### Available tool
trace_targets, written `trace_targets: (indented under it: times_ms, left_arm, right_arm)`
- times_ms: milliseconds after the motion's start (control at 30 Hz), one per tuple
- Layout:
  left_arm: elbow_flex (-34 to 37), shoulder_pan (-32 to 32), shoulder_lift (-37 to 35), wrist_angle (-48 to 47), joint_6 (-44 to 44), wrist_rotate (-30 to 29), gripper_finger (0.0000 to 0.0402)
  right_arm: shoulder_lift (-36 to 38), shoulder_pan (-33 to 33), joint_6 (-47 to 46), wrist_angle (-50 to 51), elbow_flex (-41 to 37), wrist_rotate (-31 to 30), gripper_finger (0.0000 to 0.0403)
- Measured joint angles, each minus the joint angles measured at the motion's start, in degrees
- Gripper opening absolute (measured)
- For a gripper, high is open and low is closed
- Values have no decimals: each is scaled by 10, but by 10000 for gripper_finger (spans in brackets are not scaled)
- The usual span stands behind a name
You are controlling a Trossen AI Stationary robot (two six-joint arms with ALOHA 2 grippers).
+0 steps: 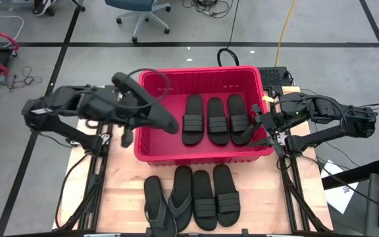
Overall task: Pick and place slides into bin
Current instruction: Put the black slide into the red bin
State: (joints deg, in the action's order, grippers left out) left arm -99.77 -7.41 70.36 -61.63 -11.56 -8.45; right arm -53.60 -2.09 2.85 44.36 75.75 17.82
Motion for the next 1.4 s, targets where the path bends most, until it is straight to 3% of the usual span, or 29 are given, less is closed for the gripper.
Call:
trace_targets:
  times_ms: [300,433,900,1267,1400]
  left_arm:
    - [0,113,55,-30,48,121,1]
    - [0,146,66,-31,76,147,1]
    - [-16,207,68,-70,118,143,1]
    - [-175,220,152,-229,190,99,1]
    - [-196,227,197,-288,234,99,2]
  right_arm:
    - [0,0,15,0,0,0,164]
    - [0,0,13,0,0,0,164]
    - [0,0,11,0,0,0,164]
    - [0,0,13,-7,0,0,164]
    - [0,0,13,-9,0,0,164]
